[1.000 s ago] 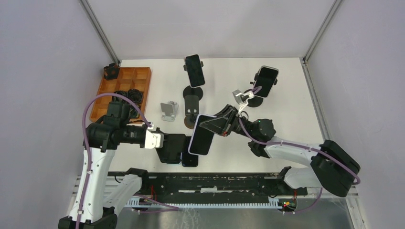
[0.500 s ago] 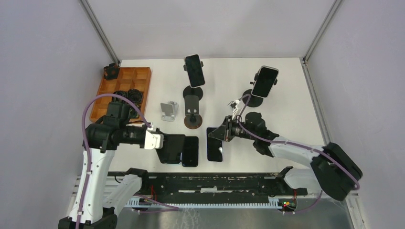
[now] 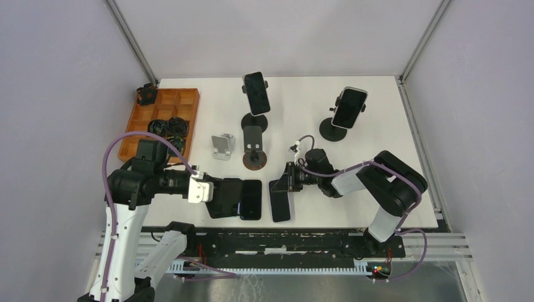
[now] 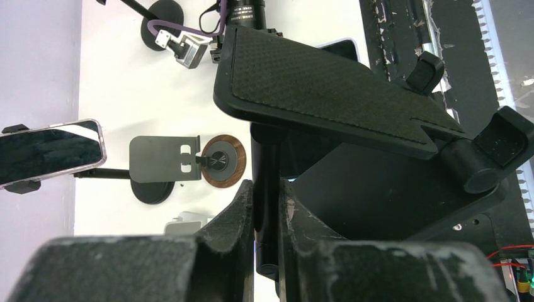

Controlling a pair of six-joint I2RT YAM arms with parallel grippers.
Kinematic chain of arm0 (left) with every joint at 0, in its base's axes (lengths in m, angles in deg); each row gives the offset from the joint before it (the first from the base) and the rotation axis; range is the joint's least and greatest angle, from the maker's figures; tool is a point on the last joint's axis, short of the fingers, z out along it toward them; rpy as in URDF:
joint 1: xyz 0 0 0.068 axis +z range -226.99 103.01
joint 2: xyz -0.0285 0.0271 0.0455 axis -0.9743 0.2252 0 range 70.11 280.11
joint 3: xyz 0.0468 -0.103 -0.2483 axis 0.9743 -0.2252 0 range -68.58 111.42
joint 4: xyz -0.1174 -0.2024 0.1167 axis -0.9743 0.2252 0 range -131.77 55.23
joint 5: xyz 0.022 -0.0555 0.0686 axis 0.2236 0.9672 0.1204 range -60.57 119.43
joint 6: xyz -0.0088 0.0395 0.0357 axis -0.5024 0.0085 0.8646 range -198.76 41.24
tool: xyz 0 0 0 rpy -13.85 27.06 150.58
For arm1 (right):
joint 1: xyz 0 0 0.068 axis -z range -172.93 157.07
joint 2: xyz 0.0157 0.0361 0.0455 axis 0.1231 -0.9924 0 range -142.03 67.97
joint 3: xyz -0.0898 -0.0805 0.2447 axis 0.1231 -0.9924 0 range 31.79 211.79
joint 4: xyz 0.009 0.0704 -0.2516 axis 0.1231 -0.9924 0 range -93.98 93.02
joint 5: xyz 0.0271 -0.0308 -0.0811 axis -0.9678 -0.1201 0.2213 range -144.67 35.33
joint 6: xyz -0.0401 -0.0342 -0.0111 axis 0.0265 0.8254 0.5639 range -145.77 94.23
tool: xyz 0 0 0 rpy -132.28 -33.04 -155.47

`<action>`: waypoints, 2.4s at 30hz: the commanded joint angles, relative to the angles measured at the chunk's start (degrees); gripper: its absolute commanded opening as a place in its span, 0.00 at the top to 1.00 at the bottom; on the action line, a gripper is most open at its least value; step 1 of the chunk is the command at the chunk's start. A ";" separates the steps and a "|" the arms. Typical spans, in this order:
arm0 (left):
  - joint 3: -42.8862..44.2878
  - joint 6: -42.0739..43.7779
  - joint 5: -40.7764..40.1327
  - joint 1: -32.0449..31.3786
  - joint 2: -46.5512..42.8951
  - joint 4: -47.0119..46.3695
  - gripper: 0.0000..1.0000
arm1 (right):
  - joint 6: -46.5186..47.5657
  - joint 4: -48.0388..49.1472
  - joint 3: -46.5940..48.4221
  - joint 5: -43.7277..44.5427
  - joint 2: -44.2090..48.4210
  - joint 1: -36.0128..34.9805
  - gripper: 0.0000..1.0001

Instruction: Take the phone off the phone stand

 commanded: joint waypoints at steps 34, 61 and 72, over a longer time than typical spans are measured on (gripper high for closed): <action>0.25 4.75 6.66 0.03 1.62 0.54 0.98 | 7.18 10.81 4.51 4.89 30.11 -11.50 0.08; 0.68 3.15 5.16 0.03 1.29 0.49 0.24 | -2.59 29.12 14.64 -2.48 18.14 -19.04 1.00; 0.12 1.18 2.32 0.03 0.70 0.22 0.00 | 31.55 -11.07 10.80 -5.50 28.00 1.64 1.00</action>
